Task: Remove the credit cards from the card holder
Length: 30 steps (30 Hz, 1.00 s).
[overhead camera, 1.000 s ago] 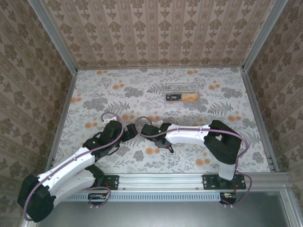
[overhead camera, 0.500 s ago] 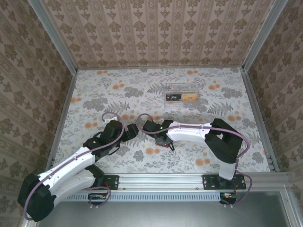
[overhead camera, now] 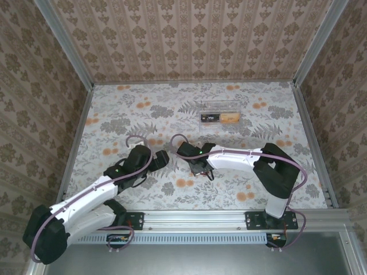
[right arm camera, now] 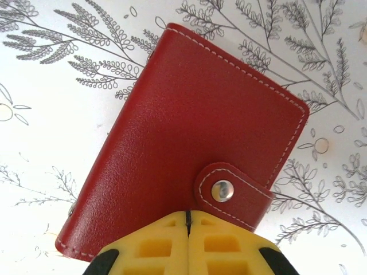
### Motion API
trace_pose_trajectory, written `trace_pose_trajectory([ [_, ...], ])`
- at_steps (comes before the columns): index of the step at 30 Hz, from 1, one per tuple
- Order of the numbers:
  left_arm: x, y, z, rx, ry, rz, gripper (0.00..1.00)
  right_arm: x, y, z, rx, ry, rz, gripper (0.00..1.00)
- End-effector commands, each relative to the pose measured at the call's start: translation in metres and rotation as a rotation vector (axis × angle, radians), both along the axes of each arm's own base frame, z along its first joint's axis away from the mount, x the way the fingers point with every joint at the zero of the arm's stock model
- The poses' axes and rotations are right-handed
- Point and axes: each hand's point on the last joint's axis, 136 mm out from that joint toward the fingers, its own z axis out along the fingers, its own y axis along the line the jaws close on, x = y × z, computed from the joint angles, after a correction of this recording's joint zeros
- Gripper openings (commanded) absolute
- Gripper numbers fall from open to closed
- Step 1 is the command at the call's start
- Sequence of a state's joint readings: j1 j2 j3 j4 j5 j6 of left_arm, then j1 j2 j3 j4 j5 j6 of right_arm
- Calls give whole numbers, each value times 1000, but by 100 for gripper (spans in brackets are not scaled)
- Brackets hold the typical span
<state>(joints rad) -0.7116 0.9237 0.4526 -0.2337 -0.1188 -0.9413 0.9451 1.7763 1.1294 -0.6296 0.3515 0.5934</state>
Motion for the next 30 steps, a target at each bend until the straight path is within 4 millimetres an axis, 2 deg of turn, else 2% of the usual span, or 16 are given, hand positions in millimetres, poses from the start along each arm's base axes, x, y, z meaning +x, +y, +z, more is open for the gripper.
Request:
trace_pose_trajectory([
  [1,3,-7,5,-17,-6,-24,100,2,-7,19,1,-37,4,0],
  [2,4,-9,5,-17,-7,-27,100,2,-7,22,0,-41,7,0],
  [3,4,-9,5,-18,-7,-28,100,3,-7,25,-1,-44,11,4],
  [4,5,-10,5,-18,-8,-28,100,4,-7,27,-9,-46,11,24],
  [5,5,-10,5,-18,-7,-29,100,5,-7,28,-18,-49,13,37],
  [8,5,-11,5,-19,-7,-31,100,9,-8,23,-54,-44,18,53],
  [15,4,-10,4,-15,-6,-31,100,20,-10,8,-50,-3,1,55],
  [25,4,-10,2,-8,1,-29,100,11,-19,-15,-26,62,-29,46],
  [30,5,-10,1,-5,5,-27,100,5,-19,-21,-8,77,-34,50],
])
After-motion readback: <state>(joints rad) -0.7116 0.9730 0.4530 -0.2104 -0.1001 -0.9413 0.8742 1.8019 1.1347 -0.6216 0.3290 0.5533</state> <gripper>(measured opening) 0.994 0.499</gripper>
